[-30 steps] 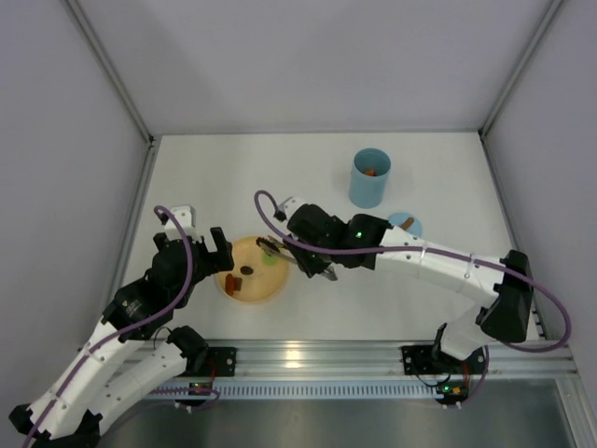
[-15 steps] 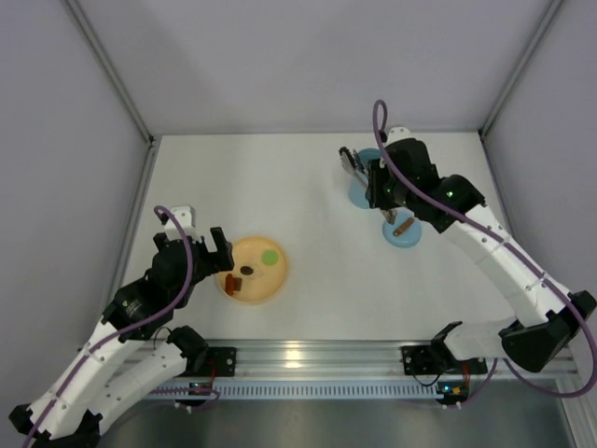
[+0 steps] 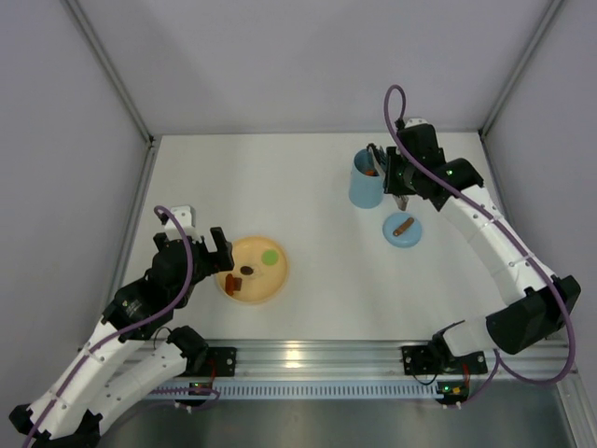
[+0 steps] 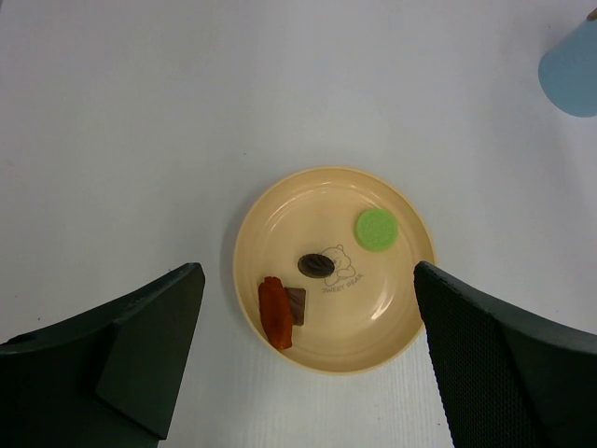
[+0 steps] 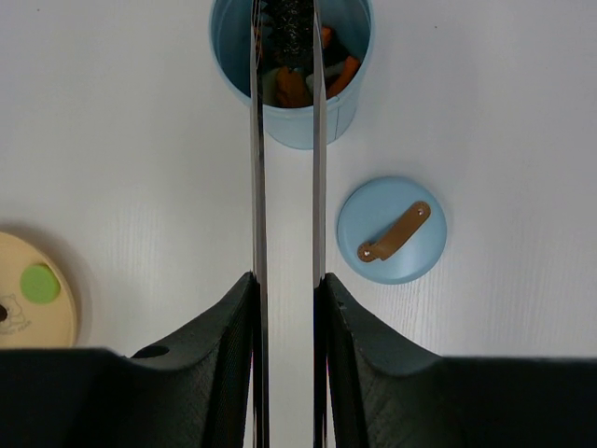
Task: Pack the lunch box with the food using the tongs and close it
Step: Place the fake food in the packing box.
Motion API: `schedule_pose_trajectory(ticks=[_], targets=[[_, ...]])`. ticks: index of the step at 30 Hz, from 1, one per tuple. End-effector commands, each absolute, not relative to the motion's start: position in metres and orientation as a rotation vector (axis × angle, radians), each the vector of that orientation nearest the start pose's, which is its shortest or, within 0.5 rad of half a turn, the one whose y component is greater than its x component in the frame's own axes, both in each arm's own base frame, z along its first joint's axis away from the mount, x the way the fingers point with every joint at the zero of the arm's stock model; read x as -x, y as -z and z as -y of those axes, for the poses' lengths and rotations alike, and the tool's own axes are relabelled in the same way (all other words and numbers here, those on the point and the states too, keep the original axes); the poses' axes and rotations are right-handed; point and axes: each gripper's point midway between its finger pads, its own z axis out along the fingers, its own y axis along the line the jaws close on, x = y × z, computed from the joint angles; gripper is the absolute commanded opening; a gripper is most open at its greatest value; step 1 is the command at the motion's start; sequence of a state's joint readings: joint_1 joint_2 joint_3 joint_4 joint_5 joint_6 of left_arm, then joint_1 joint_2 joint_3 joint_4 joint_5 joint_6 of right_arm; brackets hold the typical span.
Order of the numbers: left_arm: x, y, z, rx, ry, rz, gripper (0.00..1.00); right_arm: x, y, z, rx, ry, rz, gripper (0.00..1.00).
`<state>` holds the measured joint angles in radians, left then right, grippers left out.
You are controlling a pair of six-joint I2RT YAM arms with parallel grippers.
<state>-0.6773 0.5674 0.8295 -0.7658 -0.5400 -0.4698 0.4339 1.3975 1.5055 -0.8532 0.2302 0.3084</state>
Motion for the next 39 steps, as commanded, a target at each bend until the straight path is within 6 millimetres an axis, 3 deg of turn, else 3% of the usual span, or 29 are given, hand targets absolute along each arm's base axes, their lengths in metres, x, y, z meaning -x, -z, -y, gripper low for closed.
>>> schedule_pose_trajectory(ticks=[1,19,30,35,39], targets=[[-0.208,-0.235,0.071,0.125,0.176,-1.984,0.99,-0.357,-0.292,-0.128,0.000,-0.151,-2.205,0.20],[-0.208,-0.234,0.071,0.123,0.177,-1.983,0.99,-0.353,-0.286,-0.124,-0.001,-0.138,-2.218,0.39],[-0.208,-0.235,0.071,0.123,0.178,-1.982,0.99,-0.345,-0.293,-0.123,0.002,-0.159,-2.207,0.41],[-0.208,-0.234,0.072,0.123,0.177,-1.983,0.99,-0.329,-0.308,-0.134,0.059,-0.220,-2.193,0.41],[-0.208,-0.234,0.072,0.122,0.175,-1.985,0.99,-0.309,-0.318,-0.156,0.137,-0.281,-2.175,0.42]])
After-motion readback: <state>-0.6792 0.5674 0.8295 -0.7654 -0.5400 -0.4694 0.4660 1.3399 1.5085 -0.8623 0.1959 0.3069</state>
